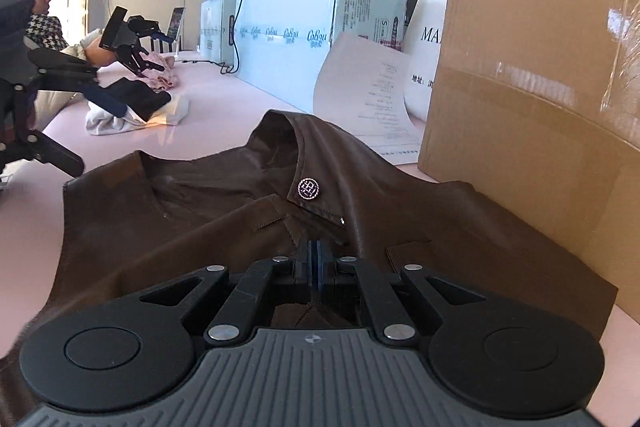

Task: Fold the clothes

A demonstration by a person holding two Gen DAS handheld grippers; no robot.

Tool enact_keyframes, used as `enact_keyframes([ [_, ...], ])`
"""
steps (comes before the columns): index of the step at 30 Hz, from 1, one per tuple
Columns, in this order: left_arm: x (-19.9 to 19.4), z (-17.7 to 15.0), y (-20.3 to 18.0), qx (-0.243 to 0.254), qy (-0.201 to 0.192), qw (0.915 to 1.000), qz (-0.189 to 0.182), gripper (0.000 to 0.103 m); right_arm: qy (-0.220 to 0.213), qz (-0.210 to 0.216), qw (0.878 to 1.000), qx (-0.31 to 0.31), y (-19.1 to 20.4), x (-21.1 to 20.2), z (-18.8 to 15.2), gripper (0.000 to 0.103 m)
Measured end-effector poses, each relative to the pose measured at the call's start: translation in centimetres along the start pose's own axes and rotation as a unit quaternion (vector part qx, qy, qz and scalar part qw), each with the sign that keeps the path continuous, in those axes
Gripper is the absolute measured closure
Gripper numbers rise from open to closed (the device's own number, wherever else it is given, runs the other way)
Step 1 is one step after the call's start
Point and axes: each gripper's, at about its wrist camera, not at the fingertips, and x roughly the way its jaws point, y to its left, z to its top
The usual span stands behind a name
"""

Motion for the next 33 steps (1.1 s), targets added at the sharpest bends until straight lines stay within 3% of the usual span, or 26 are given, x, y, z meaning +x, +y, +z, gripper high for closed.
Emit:
enact_keyframes([
  [2,2.8,0.7,0.3,0.011,0.045,0.9987,-0.021,0.014,-0.006,0.0,1.0,0.004,0.0,-0.9,-1.1,0.1],
  [4,5.4,0.5,0.1,0.035,0.096,0.9947,-0.011,0.014,-0.007,0.005,1.0,0.02,-0.3,-1.1,-2.1,0.096],
  [6,6.3,0.4,1.0,0.025,0.118,0.9924,-0.025,0.017,0.005,0.015,0.999,0.042,-1.0,-0.7,-2.7,0.089],
  [8,6.1,0.5,2.5,-0.001,0.145,0.9883,-0.049,0.026,0.011,0.03,0.998,0.05,-1.3,-0.6,-2.3,0.069],
  [10,5.5,0.2,3.1,-0.008,0.162,0.9852,-0.054,0.035,0.018,0.044,0.998,0.049,-1.3,-0.4,-2.3,0.057],
  [13,4.3,-0.2,3.2,-0.018,0.172,0.9838,-0.049,0.067,0.028,0.049,0.998,0.039,-0.8,-0.2,-2.2,0.054],
  [14,3.9,-0.3,3.2,-0.021,0.172,0.9839,-0.043,0.083,0.026,0.048,0.998,0.036,-0.7,-0.3,-2.2,0.05],
  [16,3.3,-0.4,2.8,-0.024,0.171,0.9845,-0.031,0.092,0.014,0.043,0.998,0.032,-0.5,-0.8,-2.2,0.043],
  [19,3.4,-0.6,3.4,-0.035,0.164,0.9856,-0.018,0.094,-0.011,0.034,0.999,0.028,-0.4,-1.7,-2.0,0.04],
  [21,2.5,-0.5,4.0,-0.056,0.145,0.9879,0.005,0.094,-0.039,0.028,0.999,0.023,-0.5,-2.9,-1.6,0.038],
  [24,0.2,-0.2,4.5,-0.066,0.113,0.9914,0.012,0.093,-0.066,0.035,0.997,0.037,-1.0,-4.4,-1.0,0.031],
  [29,-0.2,-2.2,6.6,-0.092,0.143,0.9843,0.048,0.092,-0.072,0.019,0.996,0.056,-2.6,-5.5,-0.6,0.022],
  [32,-0.1,-3.5,7.6,-0.112,0.148,0.9807,0.062,0.083,-0.053,-0.029,0.994,0.092,-4.6,-5.7,-0.5,0.022],
  [33,-0.1,-3.5,7.6,-0.113,0.143,0.981,0.065,0.072,-0.046,-0.05,0.989,0.13,-5.8,-5.7,-0.5,0.022],
])
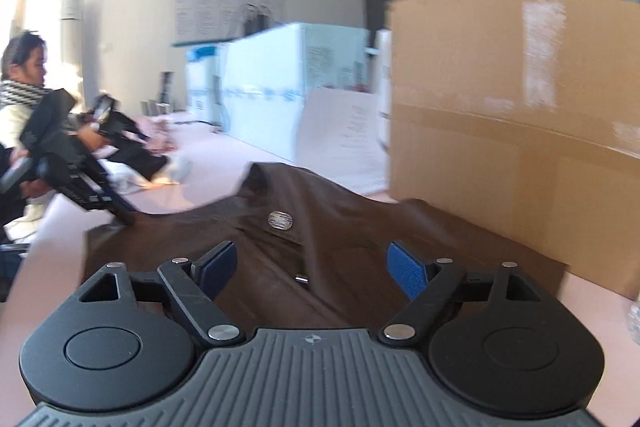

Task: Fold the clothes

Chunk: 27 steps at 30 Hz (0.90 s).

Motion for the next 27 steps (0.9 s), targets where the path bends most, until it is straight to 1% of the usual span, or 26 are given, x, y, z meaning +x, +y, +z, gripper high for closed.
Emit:
enact_keyframes([
  [1,-0.2,0.2,-0.3,0.001,-0.006,1.0,0.008,0.063,0.005,-0.024,0.999,0.038,-1.2,0.1,0.2,0.022],
  [2,-0.5,0.5,-0.6,0.003,-0.015,0.9998,0.016,0.043,0.009,-0.035,0.996,0.081,-2.5,0.1,0.3,0.022],
  [3,-1.1,0.9,-0.9,0.008,-0.034,0.999,0.026,0.033,0.013,-0.045,0.991,0.124,-3.8,0.0,0.3,0.022],
  [4,-1.7,1.3,-1.1,0.01,-0.056,0.998,0.029,0.031,0.017,-0.056,0.984,0.167,-5.2,0.0,0.3,0.022],
  [5,-2.4,1.8,-1.0,0.006,-0.086,0.996,0.024,0.028,0.019,-0.063,0.981,0.18,-5.8,0.0,0.2,0.022],
  [6,-3.3,2.4,-0.6,-0.011,-0.116,0.9931,0.006,0.025,0.018,-0.068,0.98,0.188,-6.4,0.1,0.0,0.022],
  [7,-4.2,3.1,-0.2,-0.029,-0.147,0.9887,-0.012,0.02,0.018,-0.065,0.979,0.192,-6.6,0.1,-0.1,0.022],
  [8,-4.8,3.8,0.3,-0.047,-0.17,0.9838,-0.031,0.019,0.021,-0.052,0.978,0.202,-6.7,0.3,-0.2,0.022],
  [9,-4.5,4.7,0.8,-0.07,-0.174,0.9806,-0.058,0.019,0.025,-0.04,0.976,0.214,-6.7,0.5,-0.3,0.022],
  [10,-4.1,5.5,1.4,-0.092,-0.177,0.9763,-0.084,0.019,0.028,-0.039,0.975,0.218,-6.8,0.7,-0.2,0.023],
  [11,-3.5,6.4,1.8,-0.112,-0.177,0.9717,-0.108,0.019,0.045,-0.064,0.97,0.229,-6.5,1.1,-0.1,0.023],
  [12,-2.2,7.4,2.1,-0.126,-0.169,0.9698,-0.122,0.019,0.05,-0.078,0.968,0.233,-6.5,1.3,-0.1,0.023],
  [13,-1.0,8.2,2.0,-0.136,-0.159,0.97,-0.124,0.019,0.062,-0.118,0.959,0.249,-6.6,1.5,-0.2,0.023],
  [14,0.9,9.2,1.3,-0.152,-0.139,0.9715,-0.118,0.019,0.062,-0.132,0.956,0.254,-6.7,1.5,-0.3,0.024],
  [16,4.0,10.7,0.4,-0.18,-0.1,0.9734,-0.1,0.019,0.065,-0.141,0.956,0.25,-7.0,1.7,-0.7,0.024],
  [17,5.9,11.4,0.0,-0.194,-0.08,0.9731,-0.095,0.019,0.067,-0.16,0.954,0.245,-7.1,1.7,-0.9,0.024],
  [18,7.4,12.0,-0.1,-0.205,-0.066,0.9719,-0.094,0.019,0.066,-0.168,0.953,0.244,-7.3,1.7,-1.1,0.024],
  [19,8.4,12.2,0.0,-0.21,-0.06,0.9714,-0.094,0.019,0.064,-0.177,0.952,0.241,-7.5,1.8,-1.3,0.024],
  [22,10.7,12.7,-0.2,-0.211,-0.054,0.9712,-0.097,0.019,0.063,-0.157,0.956,0.241,-7.9,2.6,-1.7,0.026],
  [24,11.4,12.9,-0.3,-0.212,-0.057,0.971,-0.096,0.021,0.058,-0.158,0.957,0.237,-7.9,3.0,-1.8,0.042],
  [25,11.6,13.1,-0.4,-0.213,-0.059,0.9705,-0.096,0.023,0.054,-0.164,0.957,0.232,-7.8,3.3,-1.8,0.061],
  [26,11.9,13.4,-0.4,-0.215,-0.06,0.9697,-0.099,0.032,0.048,-0.172,0.958,0.223,-7.7,3.4,-1.7,0.081],
  [27,12.1,13.6,-0.4,-0.218,-0.062,0.9686,-0.103,0.056,0.038,-0.172,0.959,0.221,-7.8,3.5,-1.8,0.088],
])
